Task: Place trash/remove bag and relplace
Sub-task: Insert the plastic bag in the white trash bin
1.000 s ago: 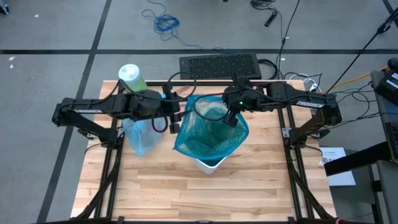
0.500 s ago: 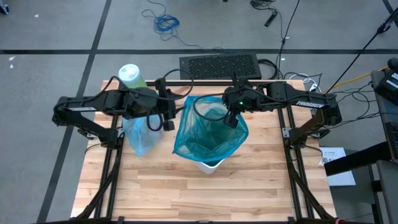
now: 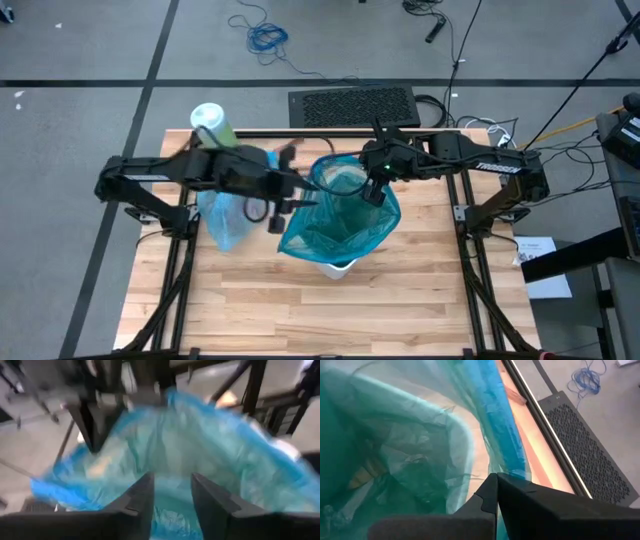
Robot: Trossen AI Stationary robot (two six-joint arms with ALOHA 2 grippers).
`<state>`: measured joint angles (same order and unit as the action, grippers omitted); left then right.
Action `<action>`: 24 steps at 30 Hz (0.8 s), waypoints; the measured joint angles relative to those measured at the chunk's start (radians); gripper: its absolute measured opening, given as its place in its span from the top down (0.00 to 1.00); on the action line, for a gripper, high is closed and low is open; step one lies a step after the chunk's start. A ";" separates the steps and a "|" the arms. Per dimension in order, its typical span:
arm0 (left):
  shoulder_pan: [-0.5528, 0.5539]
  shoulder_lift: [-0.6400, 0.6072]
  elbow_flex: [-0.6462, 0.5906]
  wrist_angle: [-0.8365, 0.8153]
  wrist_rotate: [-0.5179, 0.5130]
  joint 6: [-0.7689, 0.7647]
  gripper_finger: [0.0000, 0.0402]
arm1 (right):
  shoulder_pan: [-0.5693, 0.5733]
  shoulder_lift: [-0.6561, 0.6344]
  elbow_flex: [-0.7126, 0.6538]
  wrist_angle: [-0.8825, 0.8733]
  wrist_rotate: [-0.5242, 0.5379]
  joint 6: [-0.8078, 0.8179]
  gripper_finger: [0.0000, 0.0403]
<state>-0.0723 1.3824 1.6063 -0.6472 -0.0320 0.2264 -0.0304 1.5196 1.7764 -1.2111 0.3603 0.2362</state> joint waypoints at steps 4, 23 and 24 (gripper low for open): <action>0.041 0.040 0.000 -0.041 -0.075 -0.024 0.84 | 0.022 0.000 0.000 -0.017 0.001 0.018 1.00; 0.053 0.051 -0.018 -0.203 -0.077 -0.169 1.00 | 0.141 -0.011 0.000 -0.250 0.094 0.279 1.00; 0.053 0.051 -0.033 -0.197 -0.077 -0.169 1.00 | 0.142 -0.011 0.000 -0.251 0.094 0.284 1.00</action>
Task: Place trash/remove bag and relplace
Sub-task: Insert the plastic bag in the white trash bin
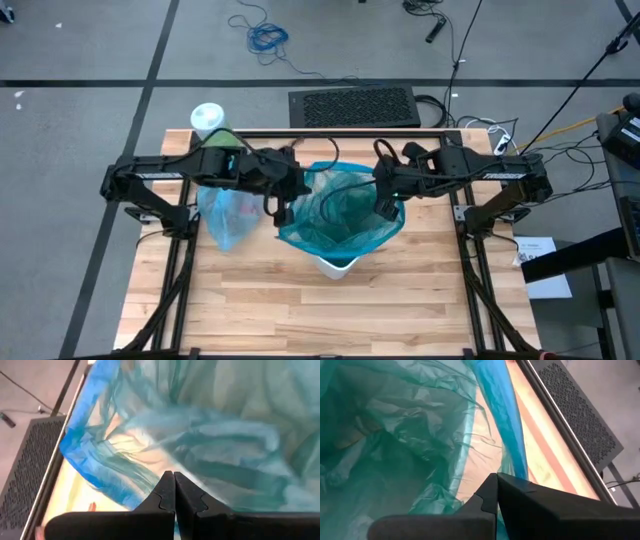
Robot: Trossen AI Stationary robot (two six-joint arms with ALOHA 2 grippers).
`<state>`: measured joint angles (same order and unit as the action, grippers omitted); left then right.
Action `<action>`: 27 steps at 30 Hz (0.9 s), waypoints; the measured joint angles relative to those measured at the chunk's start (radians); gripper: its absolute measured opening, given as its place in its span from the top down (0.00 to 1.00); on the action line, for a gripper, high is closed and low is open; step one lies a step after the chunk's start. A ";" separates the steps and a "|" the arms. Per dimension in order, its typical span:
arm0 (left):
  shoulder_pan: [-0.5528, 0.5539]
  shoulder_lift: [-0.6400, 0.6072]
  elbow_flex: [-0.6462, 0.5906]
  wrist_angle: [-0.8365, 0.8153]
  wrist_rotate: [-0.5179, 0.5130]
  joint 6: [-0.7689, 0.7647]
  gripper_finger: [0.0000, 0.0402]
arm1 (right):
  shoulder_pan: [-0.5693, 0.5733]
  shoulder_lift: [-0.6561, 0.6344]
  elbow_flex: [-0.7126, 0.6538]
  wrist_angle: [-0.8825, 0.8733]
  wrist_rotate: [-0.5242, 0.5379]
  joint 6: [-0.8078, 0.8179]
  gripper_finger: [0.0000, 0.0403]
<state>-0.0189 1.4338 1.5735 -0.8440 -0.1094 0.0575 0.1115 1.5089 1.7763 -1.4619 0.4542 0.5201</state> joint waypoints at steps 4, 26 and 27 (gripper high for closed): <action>0.002 0.001 -0.061 0.017 0.000 -0.012 1.00 | 0.000 0.000 -0.017 -0.005 -0.012 0.023 1.00; 0.004 -0.009 -0.108 0.070 0.004 0.002 1.00 | 0.062 -0.115 -0.083 0.096 0.016 0.010 1.00; 0.005 -0.009 -0.108 0.069 0.004 0.005 1.00 | 0.069 -0.125 -0.083 0.106 0.017 0.000 1.00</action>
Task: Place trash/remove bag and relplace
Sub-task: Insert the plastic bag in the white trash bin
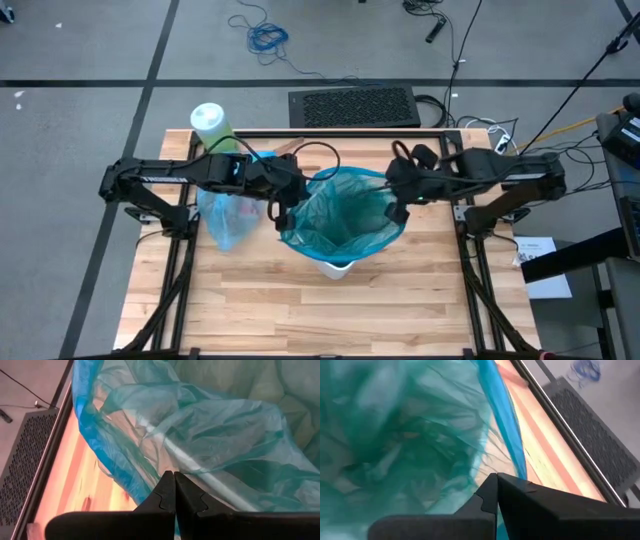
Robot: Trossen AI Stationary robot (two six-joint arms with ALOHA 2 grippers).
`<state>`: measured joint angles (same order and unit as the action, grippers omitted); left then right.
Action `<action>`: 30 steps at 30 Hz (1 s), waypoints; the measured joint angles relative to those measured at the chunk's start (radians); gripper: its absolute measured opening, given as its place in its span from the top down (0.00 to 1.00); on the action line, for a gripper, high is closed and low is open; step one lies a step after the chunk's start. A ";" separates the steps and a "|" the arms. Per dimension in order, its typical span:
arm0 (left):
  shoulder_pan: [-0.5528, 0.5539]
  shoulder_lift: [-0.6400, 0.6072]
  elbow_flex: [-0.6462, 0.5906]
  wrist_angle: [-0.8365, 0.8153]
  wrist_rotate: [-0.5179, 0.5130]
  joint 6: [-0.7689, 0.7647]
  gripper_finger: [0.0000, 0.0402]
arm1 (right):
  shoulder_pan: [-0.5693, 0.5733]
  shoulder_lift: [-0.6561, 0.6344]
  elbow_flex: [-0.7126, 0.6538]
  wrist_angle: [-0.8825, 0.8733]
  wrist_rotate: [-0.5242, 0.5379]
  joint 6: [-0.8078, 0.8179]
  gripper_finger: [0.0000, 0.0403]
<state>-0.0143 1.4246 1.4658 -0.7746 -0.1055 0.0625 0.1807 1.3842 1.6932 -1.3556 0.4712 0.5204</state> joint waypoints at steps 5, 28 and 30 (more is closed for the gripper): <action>0.000 0.000 0.000 0.000 0.000 0.003 1.00 | 0.031 -0.028 0.001 0.073 -0.001 -0.055 1.00; 0.000 0.000 0.000 0.007 0.000 0.005 1.00 | -0.266 0.102 0.002 0.343 -0.133 -0.321 1.00; 0.000 0.000 0.000 0.007 0.000 0.006 1.00 | -0.285 0.105 0.002 0.323 -0.138 -0.307 1.00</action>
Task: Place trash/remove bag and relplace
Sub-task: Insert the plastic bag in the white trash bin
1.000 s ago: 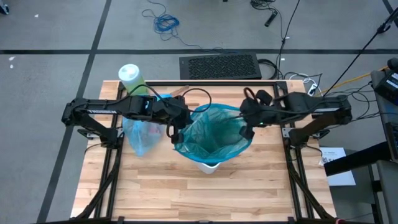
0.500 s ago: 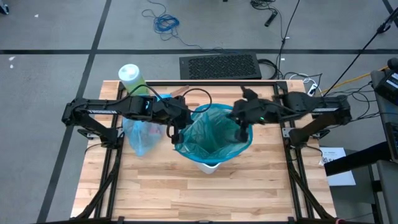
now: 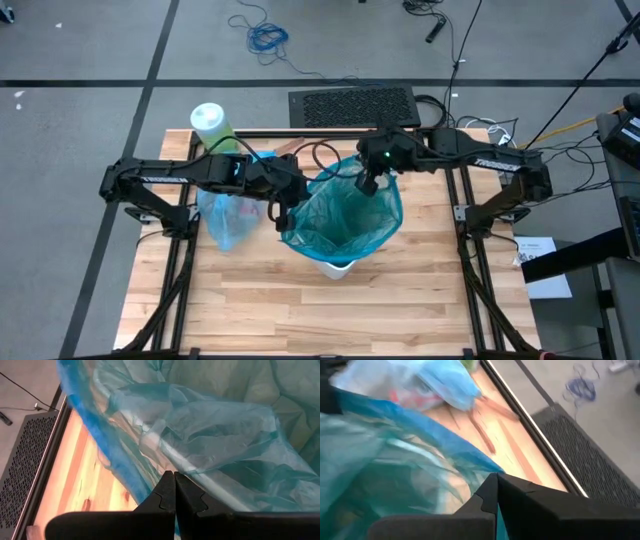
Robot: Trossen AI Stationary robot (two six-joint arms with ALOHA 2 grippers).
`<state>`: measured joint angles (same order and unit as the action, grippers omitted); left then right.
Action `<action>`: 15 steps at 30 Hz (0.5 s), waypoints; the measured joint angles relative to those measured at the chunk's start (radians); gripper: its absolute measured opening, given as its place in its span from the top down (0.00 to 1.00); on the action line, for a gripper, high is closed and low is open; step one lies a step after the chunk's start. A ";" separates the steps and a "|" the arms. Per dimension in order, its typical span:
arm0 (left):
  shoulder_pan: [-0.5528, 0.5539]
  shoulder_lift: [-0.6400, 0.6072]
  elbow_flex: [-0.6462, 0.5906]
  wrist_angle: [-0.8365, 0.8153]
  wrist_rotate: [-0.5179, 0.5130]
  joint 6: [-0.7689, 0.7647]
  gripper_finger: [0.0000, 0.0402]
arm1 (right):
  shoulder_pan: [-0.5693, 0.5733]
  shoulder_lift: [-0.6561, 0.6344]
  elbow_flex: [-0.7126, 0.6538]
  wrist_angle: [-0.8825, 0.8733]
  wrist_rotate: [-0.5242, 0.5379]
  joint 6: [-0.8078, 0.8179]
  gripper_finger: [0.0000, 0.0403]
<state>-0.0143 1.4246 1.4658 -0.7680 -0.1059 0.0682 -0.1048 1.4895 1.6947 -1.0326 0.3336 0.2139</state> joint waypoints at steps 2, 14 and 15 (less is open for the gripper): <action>0.000 0.000 0.000 0.000 0.000 0.001 1.00 | -0.013 0.008 0.000 -0.021 -0.010 0.010 1.00; -0.001 -0.009 0.000 0.003 -0.007 0.009 1.00 | -0.018 0.050 -0.001 -0.136 -0.054 0.067 1.00; -0.001 -0.015 0.000 0.004 -0.007 0.013 1.00 | -0.018 0.050 0.000 -0.146 -0.056 0.076 1.00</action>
<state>-0.0154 1.4093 1.4662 -0.7643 -0.1131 0.0813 -0.1226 1.5391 1.6943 -1.1786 0.2777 0.2896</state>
